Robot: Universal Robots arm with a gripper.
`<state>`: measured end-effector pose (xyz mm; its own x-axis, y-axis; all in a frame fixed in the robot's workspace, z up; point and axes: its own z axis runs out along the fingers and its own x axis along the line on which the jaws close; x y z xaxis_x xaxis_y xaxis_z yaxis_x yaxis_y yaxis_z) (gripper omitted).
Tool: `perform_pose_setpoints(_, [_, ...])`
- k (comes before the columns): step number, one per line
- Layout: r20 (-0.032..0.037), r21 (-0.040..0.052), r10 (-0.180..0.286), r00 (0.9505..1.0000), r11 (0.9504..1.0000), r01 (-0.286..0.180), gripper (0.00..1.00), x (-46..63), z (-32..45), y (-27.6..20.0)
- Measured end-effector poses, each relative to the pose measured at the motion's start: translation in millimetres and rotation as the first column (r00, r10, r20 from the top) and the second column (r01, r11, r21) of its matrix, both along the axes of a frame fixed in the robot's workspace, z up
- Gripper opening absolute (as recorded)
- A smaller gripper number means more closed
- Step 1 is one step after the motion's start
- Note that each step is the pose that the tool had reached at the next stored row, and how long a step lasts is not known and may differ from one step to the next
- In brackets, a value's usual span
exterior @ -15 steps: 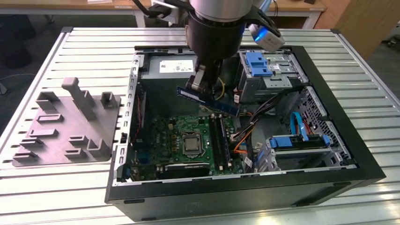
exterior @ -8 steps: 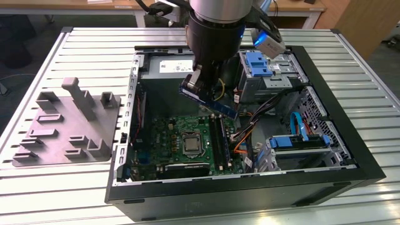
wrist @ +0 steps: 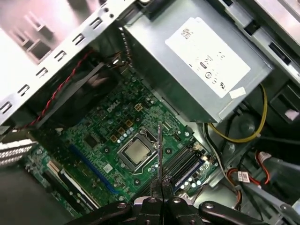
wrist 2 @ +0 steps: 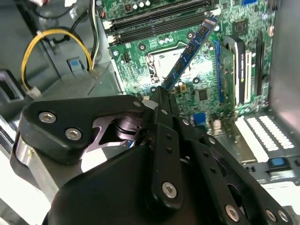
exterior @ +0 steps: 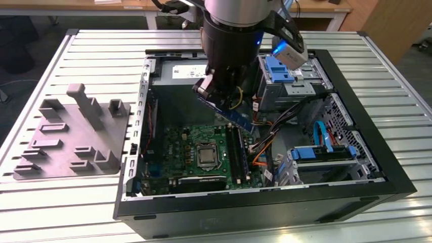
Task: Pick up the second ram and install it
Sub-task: 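Insert the second ram into the second slot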
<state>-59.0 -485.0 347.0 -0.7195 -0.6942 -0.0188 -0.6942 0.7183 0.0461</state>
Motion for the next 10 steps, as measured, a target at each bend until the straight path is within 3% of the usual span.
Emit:
perform_pose_setpoints(5, [0.0, 0.0, -0.09, 0.996, 0.996, 0.09, 0.12, 0.0, -1.2, 0.0])
perform_pose_setpoints(10, [0.0, 0.0, -0.18, 0.9837, 0.9837, 0.18, 0.12, 0.0, -2.3, 0.0])
